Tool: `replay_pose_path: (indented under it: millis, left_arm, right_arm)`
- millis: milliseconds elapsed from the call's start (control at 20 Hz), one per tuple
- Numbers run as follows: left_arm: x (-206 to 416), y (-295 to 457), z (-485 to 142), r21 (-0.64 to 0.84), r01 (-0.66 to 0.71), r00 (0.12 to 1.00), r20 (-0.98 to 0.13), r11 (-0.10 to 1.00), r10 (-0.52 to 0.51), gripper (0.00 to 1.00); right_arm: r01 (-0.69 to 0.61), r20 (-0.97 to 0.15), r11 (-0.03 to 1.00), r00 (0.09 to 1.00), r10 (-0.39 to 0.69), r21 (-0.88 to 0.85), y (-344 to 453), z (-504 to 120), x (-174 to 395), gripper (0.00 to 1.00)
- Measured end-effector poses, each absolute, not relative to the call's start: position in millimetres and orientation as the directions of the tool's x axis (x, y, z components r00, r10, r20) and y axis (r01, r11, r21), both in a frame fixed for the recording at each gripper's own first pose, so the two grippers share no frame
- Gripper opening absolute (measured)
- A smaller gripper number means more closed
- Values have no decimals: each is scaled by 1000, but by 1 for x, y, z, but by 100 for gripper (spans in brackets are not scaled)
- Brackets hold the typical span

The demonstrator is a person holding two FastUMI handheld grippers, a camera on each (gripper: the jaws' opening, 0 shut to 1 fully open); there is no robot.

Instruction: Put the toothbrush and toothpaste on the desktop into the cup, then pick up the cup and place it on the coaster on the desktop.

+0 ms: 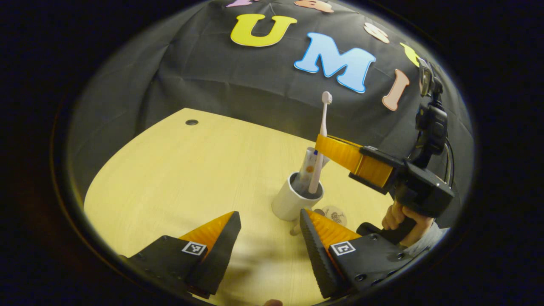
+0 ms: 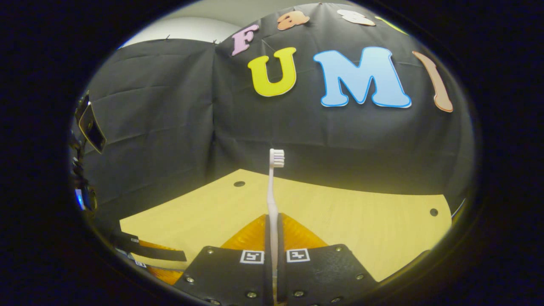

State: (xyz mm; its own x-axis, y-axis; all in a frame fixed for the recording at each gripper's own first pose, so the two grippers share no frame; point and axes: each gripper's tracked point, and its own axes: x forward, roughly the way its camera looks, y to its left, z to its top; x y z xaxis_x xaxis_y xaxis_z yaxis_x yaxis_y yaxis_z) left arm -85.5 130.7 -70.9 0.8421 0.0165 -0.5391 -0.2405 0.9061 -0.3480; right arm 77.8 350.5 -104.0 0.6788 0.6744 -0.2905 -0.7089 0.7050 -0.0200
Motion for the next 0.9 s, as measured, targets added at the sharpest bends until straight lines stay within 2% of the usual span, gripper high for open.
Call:
replay_pose_path:
  millis: [250,300,400,450,500,550,650,750,800,850,900]
  left_arm:
    - [-83,130,-80,-356,-239,837,-547,903,6,91]
    - [-81,129,-82,-356,-238,836,-548,904,4,91]
    - [-79,126,-80,-353,-233,835,-550,906,0,91]
    - [-77,125,-80,-351,-230,835,-550,908,-1,91]
    - [-76,125,-79,-350,-227,835,-550,909,-3,85]
    - [-76,125,-80,-349,-225,835,-550,910,-5,85]
    - [-76,122,-79,-350,-221,834,-551,910,-10,85]
    - [-77,120,-80,-353,-217,834,-552,910,-15,96]
    - [-76,119,-79,-353,-215,834,-552,911,-17,96]
    - [-75,117,-80,-353,-212,833,-553,912,-20,85]
    - [-75,116,-79,-352,-208,833,-552,913,-23,85]
  right_arm:
    - [-677,-285,729,722,630,-103,340,-103,85,6]
    - [-675,-290,730,723,627,-105,340,-105,85,9]
    - [-670,-294,734,727,620,-108,338,-105,85,23]
    - [-672,-300,733,724,621,-105,338,-106,85,43]
    - [-671,-308,735,723,618,-102,338,-109,86,55]
    - [-665,-315,740,727,610,-101,336,-110,87,67]
    - [-662,-317,744,728,607,-96,334,-109,86,66]
    - [-659,-308,746,731,609,-91,334,-105,86,66]
    - [-659,-303,747,732,610,-87,333,-102,86,66]
    - [-657,-299,750,734,610,-81,332,-99,86,66]
    - [-654,-297,753,736,609,-75,331,-98,85,66]
